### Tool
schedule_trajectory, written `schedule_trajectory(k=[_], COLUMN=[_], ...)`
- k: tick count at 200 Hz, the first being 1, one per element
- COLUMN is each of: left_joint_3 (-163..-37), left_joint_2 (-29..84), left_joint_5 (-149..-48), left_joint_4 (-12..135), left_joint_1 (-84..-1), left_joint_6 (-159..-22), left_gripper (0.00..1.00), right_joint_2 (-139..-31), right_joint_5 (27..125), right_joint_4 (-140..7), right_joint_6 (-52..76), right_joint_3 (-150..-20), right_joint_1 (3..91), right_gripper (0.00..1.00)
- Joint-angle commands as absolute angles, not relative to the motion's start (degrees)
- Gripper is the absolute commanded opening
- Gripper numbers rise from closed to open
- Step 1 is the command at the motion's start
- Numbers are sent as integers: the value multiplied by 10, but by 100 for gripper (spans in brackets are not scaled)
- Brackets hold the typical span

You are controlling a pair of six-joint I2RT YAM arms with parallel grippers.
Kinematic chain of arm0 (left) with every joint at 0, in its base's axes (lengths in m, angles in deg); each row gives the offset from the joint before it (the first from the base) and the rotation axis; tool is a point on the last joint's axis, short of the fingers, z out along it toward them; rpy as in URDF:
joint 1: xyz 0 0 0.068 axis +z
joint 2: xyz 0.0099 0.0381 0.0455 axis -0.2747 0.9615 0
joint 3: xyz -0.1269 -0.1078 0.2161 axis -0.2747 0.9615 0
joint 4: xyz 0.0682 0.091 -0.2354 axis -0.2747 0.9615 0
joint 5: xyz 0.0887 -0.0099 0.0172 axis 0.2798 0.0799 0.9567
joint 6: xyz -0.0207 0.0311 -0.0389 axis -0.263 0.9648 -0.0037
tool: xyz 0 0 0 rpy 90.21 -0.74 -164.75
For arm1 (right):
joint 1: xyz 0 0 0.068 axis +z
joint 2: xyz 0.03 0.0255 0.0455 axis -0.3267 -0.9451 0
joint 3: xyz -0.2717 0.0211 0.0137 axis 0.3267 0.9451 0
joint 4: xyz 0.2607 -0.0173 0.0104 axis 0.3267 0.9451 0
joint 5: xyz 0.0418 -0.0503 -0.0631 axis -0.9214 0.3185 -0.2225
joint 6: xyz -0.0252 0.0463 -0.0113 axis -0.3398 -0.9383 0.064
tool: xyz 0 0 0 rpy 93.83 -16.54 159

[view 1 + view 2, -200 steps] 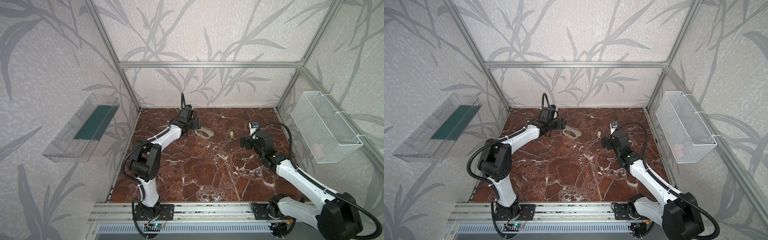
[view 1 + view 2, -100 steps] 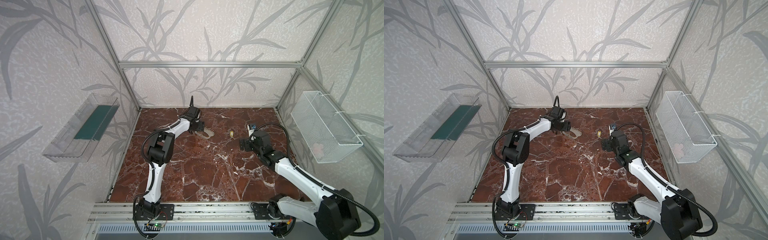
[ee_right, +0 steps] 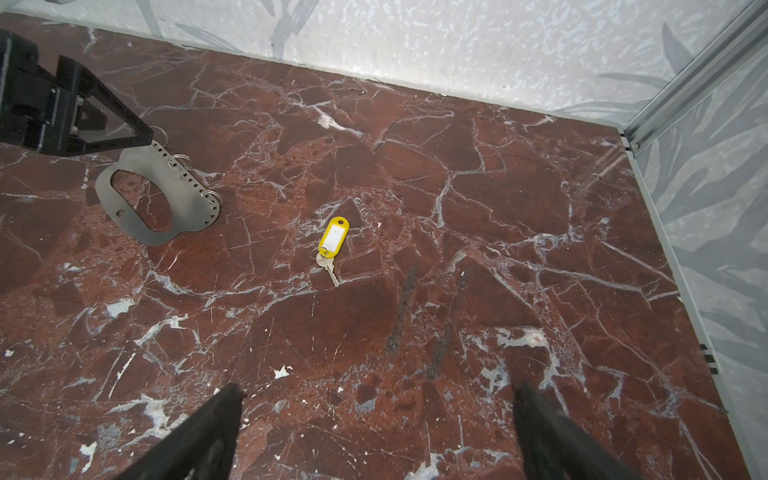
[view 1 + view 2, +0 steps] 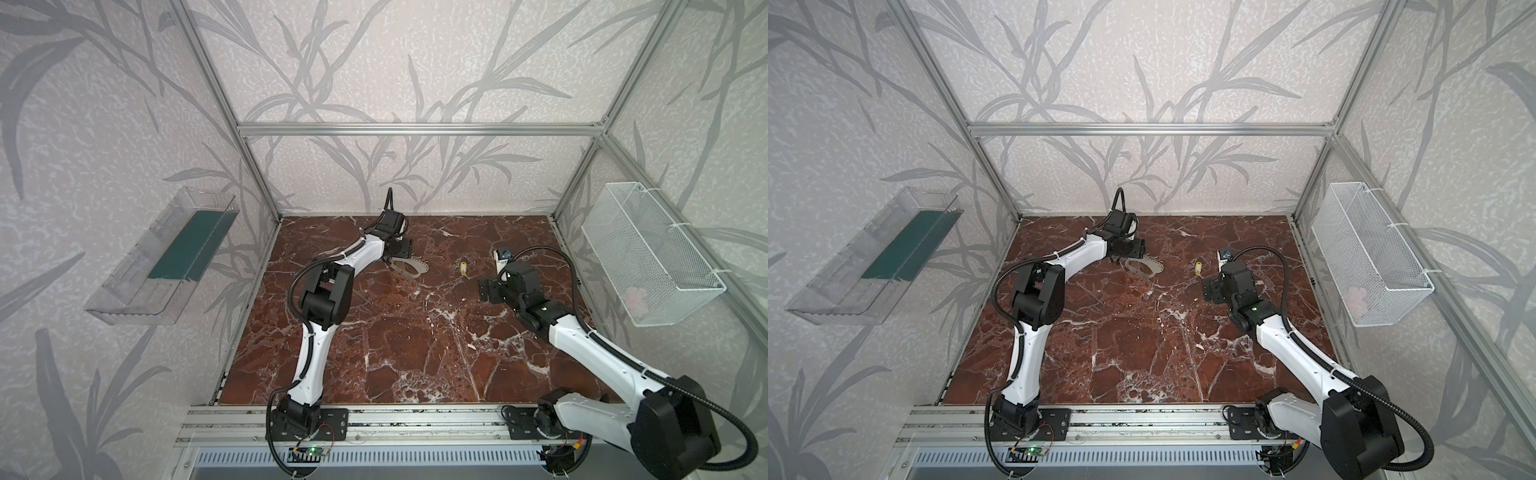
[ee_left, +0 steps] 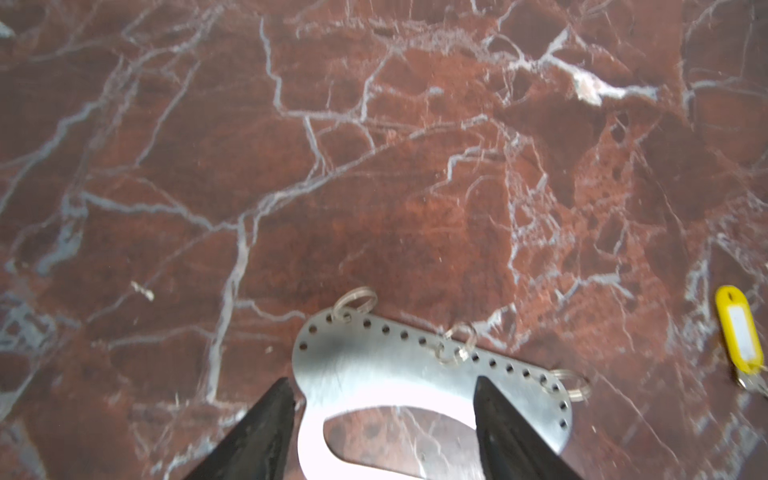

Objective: Put the keys on the keyring
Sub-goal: 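Reach the left gripper down to the edge of the silver keyring plate, then close the left gripper on the plate edge near a split ring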

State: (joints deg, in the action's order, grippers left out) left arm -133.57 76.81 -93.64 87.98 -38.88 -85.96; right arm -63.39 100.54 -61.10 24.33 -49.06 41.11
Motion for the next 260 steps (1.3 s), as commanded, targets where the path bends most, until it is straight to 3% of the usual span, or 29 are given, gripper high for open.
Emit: schedule_trajectory(k=[1, 75, 128, 260], left_joint_3=[-1361, -1424, -1435, -1423], left_joint_2=[792, 847, 855, 848], left_joint_5=[-912, -921, -929, -926], left_joint_4=[875, 883, 885, 899], left_joint_1=[-391, -384, -384, -384], left_joint_6=[-845, -843, -844, -833], left_gripper=[67, 53, 37, 17], right_joint_2=[-629, -629, -631, -632], right_joint_5=[1008, 1010, 1012, 1011], right_joint_4=[-607, -604, -603, -604], right_joint_6=[246, 253, 258, 257], right_joint_3=[-508, -509, -508, -507], right_joint_1=[411, 411, 411, 411], right_gripper=[100, 97, 96, 96])
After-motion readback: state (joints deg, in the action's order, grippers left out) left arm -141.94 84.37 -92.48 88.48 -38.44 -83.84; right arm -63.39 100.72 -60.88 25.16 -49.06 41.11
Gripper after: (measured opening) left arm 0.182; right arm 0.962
